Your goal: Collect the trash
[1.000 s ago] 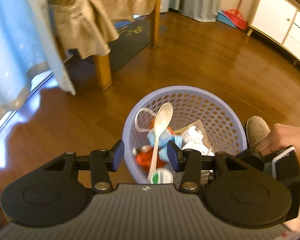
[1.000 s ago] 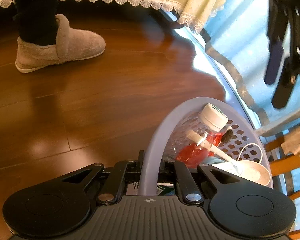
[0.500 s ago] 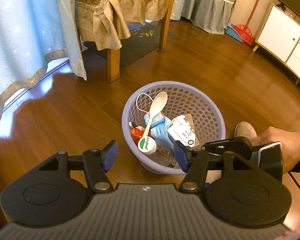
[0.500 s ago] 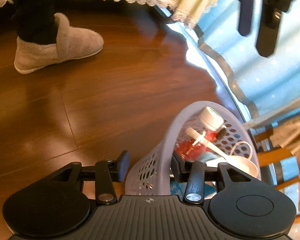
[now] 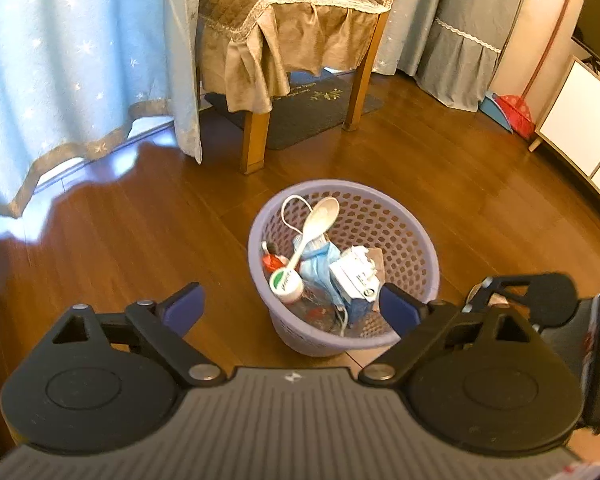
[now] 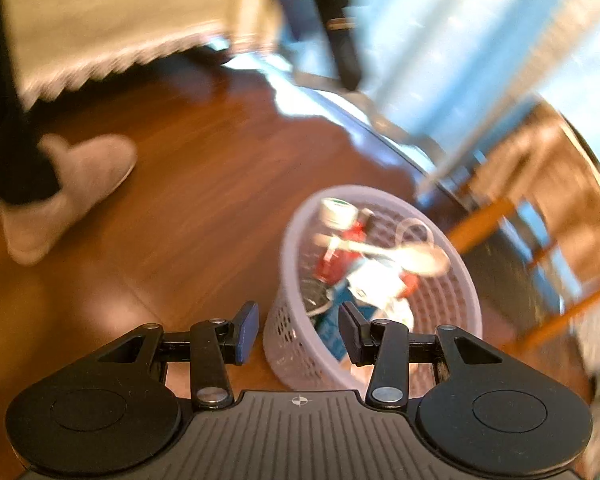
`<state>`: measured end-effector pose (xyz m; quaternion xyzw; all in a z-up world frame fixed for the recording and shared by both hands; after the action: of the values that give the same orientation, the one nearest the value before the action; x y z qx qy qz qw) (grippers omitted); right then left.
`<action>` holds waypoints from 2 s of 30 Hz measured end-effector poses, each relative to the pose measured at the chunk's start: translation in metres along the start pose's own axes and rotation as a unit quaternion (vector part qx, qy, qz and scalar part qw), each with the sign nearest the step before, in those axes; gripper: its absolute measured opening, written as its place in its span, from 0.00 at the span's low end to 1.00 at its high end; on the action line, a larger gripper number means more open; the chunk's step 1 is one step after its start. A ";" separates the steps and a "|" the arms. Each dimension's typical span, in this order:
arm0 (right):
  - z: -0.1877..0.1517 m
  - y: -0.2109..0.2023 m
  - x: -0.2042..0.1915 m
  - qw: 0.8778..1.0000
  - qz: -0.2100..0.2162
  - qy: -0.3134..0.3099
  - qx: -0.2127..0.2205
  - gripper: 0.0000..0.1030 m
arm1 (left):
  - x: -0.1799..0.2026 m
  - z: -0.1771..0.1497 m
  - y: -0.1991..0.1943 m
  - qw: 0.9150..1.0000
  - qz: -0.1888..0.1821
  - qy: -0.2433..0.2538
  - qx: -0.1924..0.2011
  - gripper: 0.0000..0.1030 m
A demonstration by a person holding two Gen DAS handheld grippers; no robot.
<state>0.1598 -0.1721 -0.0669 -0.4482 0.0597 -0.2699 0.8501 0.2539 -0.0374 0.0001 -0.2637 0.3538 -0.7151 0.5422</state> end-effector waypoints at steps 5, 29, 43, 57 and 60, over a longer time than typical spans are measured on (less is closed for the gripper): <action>0.008 -0.031 0.019 0.993 -0.028 0.110 0.023 0.40 | 0.006 -0.010 -0.013 1.000 0.008 -0.021 0.013 0.97; -0.010 -0.135 0.027 0.901 -0.085 0.424 0.043 0.58 | 0.018 -0.053 -0.079 0.993 0.064 -0.101 0.019 0.99; -0.009 -0.160 0.002 0.896 -0.088 0.433 0.045 0.64 | 0.035 -0.086 -0.098 0.993 0.078 -0.090 -0.005 0.99; -0.003 -0.158 -0.009 0.899 -0.090 0.426 0.037 0.73 | 0.035 -0.102 -0.098 0.991 0.095 -0.088 -0.023 0.99; -0.003 -0.155 -0.010 0.901 -0.089 0.424 0.033 0.73 | 0.037 -0.106 -0.094 0.992 0.094 -0.084 -0.031 0.99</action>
<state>0.0877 -0.2392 0.0535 -0.2663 0.3652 -0.5107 0.7314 0.1079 -0.0349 0.0091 -0.3057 0.3522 -0.6249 0.6260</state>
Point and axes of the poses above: each gripper's, at about its wrist camera, not at the fingertips, and y roughly the way its jaws point, x to its right, z to its top, the point moved 7 cm from there along y, roughly the way its jaws point, and after that the axes turned 10 degrees about z, right-handed, at the moved point
